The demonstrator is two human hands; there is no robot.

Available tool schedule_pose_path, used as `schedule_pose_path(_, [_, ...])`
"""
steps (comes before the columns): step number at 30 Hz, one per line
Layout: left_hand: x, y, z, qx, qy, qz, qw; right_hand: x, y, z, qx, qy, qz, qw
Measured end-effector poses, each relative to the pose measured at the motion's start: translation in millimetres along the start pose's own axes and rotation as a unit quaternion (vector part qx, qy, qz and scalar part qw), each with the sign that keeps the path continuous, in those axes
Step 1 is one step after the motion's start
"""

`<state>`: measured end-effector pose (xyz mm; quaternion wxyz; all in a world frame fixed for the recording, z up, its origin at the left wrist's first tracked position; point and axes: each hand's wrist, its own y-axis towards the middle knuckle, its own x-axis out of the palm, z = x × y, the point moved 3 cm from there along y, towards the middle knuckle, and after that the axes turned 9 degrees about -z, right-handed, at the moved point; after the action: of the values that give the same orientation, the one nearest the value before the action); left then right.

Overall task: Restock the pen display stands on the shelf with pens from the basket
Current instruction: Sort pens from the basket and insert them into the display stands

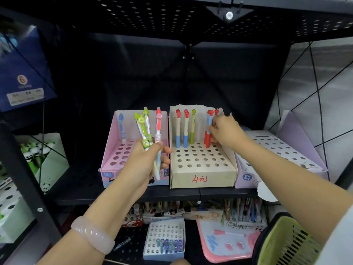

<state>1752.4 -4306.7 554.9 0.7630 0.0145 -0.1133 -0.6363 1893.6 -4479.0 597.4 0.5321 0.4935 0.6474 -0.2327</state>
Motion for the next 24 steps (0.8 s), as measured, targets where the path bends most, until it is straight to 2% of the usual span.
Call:
schedule_pose_path(3, [-1.3,-1.0,-0.9,0.010,-0.001,-0.006,1.000,-2.0,-0.3,-5.5,0.045,-0.073,-0.002,0.996])
schedule_pose_path(6, [-2.4,-1.3,-2.1,0.013,0.001,-0.012,1.000,-13.3,-8.8,-19.9,0.028,-0.122,0.088,0.988])
schedule_pose_path(7, [-2.0,-1.3,-1.9,0.012,-0.003,-0.013,1.000,-16.0,-12.1,-27.5,-0.004,-0.089,0.104,0.991])
schedule_pose_path(9, [1.0,-1.5,-1.2,0.011,-0.008,-0.020,1.000,-16.8,-19.2,-47.2,-0.079,0.072,0.067,0.992])
schedule_pose_path(11, [4.0,-2.0,-0.8,0.010,-0.008,-0.020,1.000,-13.7,-26.8,-68.9,-0.128,0.241,-0.016,0.962])
schedule_pose_path(13, [4.2,-2.5,-1.0,0.011,-0.010,-0.021,1.000,-6.9,-30.7,-83.4,-0.142,0.331,-0.086,0.929])
schedule_pose_path(16, [-0.2,-2.7,-0.9,0.017,-0.012,-0.022,1.000,2.9,-30.0,-92.2,-0.133,0.410,-0.134,0.892])
schedule_pose_path(20, [-8.7,-5.0,-1.1,0.014,-0.004,-0.017,1.000,12.5,-27.6,-98.7,-0.118,0.457,-0.157,0.867])
schedule_pose_path(22, [-16.0,-7.8,1.7,0.012,-0.017,-0.001,1.000,13.1,-22.9,-101.9,-0.118,0.472,-0.143,0.862])
schedule_pose_path(24, [-27.5,-10.3,8.0,0.019,-0.034,0.026,0.999,7.4,-14.2,-104.8,-0.107,0.509,-0.096,0.849])
